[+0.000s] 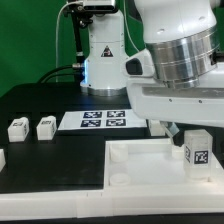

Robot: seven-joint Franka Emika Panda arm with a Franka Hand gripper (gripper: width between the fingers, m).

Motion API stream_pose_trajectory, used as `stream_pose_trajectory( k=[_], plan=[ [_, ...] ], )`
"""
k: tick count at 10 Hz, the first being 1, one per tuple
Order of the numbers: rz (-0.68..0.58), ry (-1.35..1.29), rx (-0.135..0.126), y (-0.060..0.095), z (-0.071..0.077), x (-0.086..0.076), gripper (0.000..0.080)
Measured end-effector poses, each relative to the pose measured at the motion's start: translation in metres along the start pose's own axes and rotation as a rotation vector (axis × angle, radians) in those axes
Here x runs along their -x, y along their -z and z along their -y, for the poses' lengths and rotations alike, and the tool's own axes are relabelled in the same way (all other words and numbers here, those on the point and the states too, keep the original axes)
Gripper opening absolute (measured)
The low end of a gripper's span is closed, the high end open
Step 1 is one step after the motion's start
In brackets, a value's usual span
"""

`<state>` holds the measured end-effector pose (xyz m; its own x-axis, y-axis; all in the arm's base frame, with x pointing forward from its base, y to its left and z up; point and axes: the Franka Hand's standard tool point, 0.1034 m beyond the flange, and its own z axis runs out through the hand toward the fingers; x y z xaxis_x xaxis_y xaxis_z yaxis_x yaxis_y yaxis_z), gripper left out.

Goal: Assemble one leg

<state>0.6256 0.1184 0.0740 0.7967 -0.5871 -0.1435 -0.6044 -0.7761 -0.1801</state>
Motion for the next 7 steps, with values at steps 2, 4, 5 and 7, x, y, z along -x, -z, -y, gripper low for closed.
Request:
stream_pose_trajectory(
  k=[2, 4, 5, 7],
  plan=[
    [-0.022, 0.312, 0.05, 0.0018, -0.0014, -0.0021, 0.0648],
    [-0.031, 0.61, 0.092, 0.0032, 0.0018, -0.0016, 0.0648],
    [-0.053, 0.698, 0.085, 0.0031, 0.0026, -0.005, 0.0648],
    [-0.053, 0.665, 0.079, 0.0023, 0.0027, -0.0044, 0.0648]
  ],
)
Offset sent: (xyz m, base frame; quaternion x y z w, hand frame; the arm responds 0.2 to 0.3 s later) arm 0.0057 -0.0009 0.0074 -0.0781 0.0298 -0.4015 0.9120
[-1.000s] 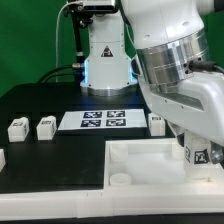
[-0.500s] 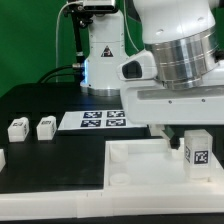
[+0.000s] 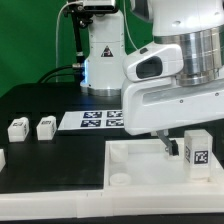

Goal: Assemble one leg

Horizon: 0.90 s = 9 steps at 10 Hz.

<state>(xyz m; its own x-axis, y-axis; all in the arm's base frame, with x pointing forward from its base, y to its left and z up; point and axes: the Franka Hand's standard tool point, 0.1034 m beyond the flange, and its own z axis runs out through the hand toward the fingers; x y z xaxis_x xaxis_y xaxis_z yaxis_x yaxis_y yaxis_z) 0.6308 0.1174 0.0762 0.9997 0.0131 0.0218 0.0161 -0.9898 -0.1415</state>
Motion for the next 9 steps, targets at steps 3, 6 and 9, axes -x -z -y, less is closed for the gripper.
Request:
stream_pose_trajectory(
  k=[3, 6, 9],
  plan=[
    [0.002, -0.239, -0.009, 0.0, 0.0, 0.0, 0.0339],
    [0.009, -0.56, -0.022, -0.002, -0.006, 0.0, 0.0305],
    [0.003, -1.064, -0.079, -0.004, -0.012, 0.002, 0.0304]
  ],
)
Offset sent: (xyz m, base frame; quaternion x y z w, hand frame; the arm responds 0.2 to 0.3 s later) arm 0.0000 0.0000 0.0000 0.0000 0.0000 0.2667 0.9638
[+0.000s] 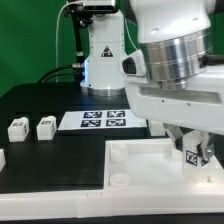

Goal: Assemble one leg

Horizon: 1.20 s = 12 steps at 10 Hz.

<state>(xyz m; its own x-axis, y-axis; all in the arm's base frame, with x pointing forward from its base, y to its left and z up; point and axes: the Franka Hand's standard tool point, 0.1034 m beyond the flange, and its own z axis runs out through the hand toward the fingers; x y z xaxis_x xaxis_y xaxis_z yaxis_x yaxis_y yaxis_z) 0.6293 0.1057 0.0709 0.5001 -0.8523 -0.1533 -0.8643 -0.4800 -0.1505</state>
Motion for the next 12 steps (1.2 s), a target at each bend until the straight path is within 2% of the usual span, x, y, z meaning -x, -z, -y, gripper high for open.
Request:
stream_pose_trajectory(
  k=[2, 5, 6, 7, 8, 9, 12],
  plan=[
    [0.009, -0.259, -0.038, -0.0005, -0.0033, -0.0003, 0.0304],
    [0.017, -0.253, -0.044, -0.0008, -0.0039, 0.0002, 0.0304],
    [0.017, -0.251, -0.043, -0.0011, -0.0039, 0.0005, 0.0394],
    [0.016, -0.209, -0.04, -0.0009, -0.0036, 0.0009, 0.053],
    [0.008, 0.044, -0.006, 0.0003, -0.0028, 0.0041, 0.053],
    [-0.001, 0.233, 0.012, 0.001, 0.0002, 0.0074, 0.0624],
    [-0.001, 0.54, 0.014, -0.0006, -0.0013, 0.0074, 0.0648]
  ],
)
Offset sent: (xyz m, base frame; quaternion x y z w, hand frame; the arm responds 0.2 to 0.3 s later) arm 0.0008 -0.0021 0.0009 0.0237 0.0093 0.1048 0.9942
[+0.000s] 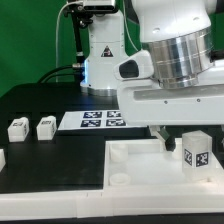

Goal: Assemble one leg

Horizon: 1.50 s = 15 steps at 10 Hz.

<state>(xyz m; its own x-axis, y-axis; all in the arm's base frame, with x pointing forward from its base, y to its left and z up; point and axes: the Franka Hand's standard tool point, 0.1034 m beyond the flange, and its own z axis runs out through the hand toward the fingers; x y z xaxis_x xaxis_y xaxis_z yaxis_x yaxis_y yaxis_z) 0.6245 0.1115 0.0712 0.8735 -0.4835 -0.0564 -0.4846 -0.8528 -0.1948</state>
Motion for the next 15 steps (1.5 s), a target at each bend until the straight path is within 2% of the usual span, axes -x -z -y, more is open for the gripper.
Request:
stream_pose_trajectory(
  k=[1, 3, 4, 5, 6, 7, 8, 11, 14, 15],
  plan=[
    [0.0, 0.112, 0.001, -0.0003, 0.0006, 0.0006, 0.0649],
    [-0.01, 0.485, 0.056, -0.0025, 0.0056, 0.0058, 0.0649],
    [-0.009, 0.49, 0.052, -0.0024, 0.0045, 0.0049, 0.0649],
    [-0.01, 0.436, 0.051, -0.0025, 0.0049, 0.0053, 0.0562],
    [-0.01, 0.417, 0.051, -0.0027, 0.0052, 0.0056, 0.0428],
    [-0.01, 0.369, 0.049, -0.0028, 0.0055, 0.0058, 0.0428],
    [-0.011, 0.286, 0.051, -0.0031, 0.0022, 0.0045, 0.03],
    [-0.01, -0.022, 0.027, -0.0025, 0.0015, 0.0028, 0.0299],
    [0.006, -0.606, -0.016, -0.0034, 0.0034, 0.0036, 0.0298],
    [0.003, -0.815, -0.051, -0.0058, 0.0044, 0.0039, 0.0298]
  ],
)
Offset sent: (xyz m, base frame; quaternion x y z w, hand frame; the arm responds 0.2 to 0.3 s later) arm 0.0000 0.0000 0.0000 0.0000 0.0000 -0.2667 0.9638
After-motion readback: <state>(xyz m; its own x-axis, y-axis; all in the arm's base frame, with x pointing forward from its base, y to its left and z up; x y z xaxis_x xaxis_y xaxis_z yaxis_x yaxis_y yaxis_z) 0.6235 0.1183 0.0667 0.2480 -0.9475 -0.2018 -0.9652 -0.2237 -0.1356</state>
